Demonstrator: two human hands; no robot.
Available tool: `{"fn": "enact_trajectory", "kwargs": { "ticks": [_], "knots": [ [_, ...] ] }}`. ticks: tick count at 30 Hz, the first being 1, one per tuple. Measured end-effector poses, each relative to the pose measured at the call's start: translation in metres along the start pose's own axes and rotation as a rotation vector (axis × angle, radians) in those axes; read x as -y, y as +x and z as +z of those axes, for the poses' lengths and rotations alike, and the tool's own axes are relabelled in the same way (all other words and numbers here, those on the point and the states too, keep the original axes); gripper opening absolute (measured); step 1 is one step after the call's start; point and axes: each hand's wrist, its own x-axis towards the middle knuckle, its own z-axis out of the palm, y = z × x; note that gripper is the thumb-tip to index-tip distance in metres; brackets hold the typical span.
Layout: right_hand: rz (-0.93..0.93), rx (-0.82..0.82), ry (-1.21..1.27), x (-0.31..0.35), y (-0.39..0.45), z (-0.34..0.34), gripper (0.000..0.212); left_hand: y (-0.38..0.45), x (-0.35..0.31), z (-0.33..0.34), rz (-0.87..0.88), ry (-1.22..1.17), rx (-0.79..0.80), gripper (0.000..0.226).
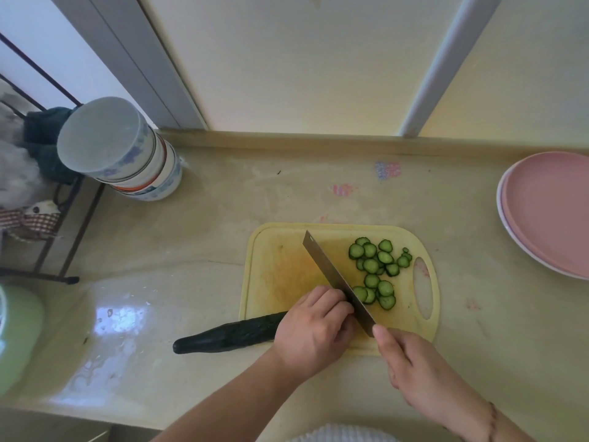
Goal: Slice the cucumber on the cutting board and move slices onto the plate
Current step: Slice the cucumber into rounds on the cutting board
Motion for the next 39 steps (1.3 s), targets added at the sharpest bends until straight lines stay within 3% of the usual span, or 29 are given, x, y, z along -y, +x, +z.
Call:
{"fn": "enact_trajectory", "kwargs": {
  "ticks": [14,28,39],
  "knots": [
    [0.044,0.003,0.122,0.004,-0.013,-0.012,0.063,0.000,-0.001,-0.002,-0.008,-0.006,0.010,0.002],
    [0.000,0.036,0.064,0.005,-0.008,-0.005,0.058,-0.002,0.000,0.001,-0.007,-0.012,0.000,0.002],
    [0.053,-0.001,0.107,-0.001,0.001,-0.017,0.055,-0.002,-0.001,-0.008,0.026,0.018,0.091,0.006]
  ]
}}
